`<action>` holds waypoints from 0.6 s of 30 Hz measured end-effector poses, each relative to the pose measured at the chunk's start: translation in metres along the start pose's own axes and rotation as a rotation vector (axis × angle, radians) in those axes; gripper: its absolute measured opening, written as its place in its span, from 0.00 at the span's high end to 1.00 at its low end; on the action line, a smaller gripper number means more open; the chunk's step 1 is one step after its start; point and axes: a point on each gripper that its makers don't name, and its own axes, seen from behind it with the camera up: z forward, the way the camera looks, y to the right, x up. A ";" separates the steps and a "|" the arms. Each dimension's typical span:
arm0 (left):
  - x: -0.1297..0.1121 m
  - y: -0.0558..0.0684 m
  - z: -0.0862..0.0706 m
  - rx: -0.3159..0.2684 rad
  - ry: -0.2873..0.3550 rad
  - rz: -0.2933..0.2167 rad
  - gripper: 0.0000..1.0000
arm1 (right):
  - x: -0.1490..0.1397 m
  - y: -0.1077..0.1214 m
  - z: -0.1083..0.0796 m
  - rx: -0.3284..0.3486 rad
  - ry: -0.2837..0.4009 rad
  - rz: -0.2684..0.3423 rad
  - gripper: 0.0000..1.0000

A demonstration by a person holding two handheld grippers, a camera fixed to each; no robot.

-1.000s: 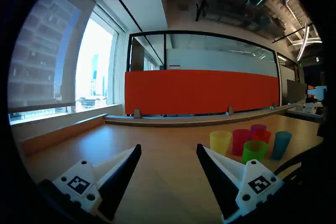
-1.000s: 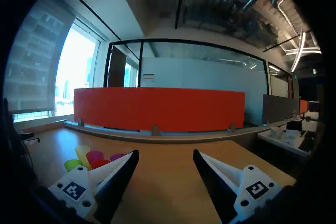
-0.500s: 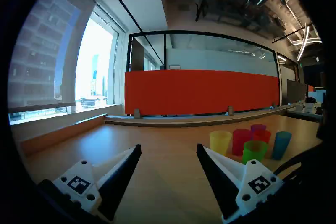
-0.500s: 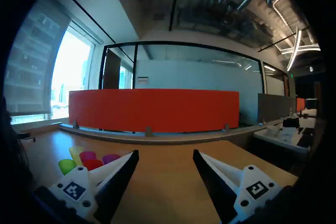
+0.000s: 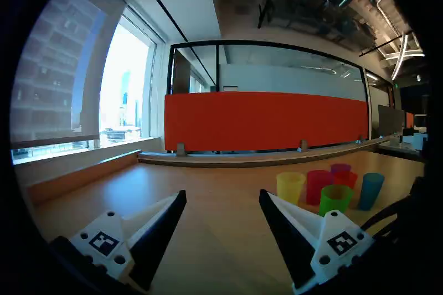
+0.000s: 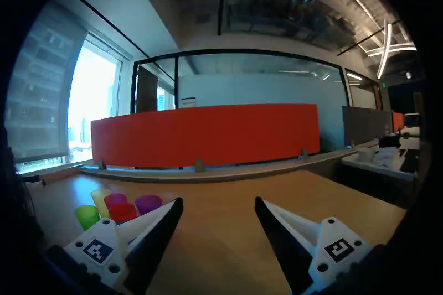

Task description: Pour water

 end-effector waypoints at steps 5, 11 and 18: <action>0.000 0.000 0.000 0.000 0.000 0.000 0.02 | -0.013 0.005 0.001 0.000 -0.004 -0.023 0.00; 0.000 0.000 0.000 0.000 0.000 0.000 0.02 | -0.015 0.004 0.002 0.002 0.003 -0.048 0.00; -0.001 0.000 0.001 0.000 0.000 0.000 0.02 | -0.019 0.002 0.002 0.005 0.004 -0.053 0.00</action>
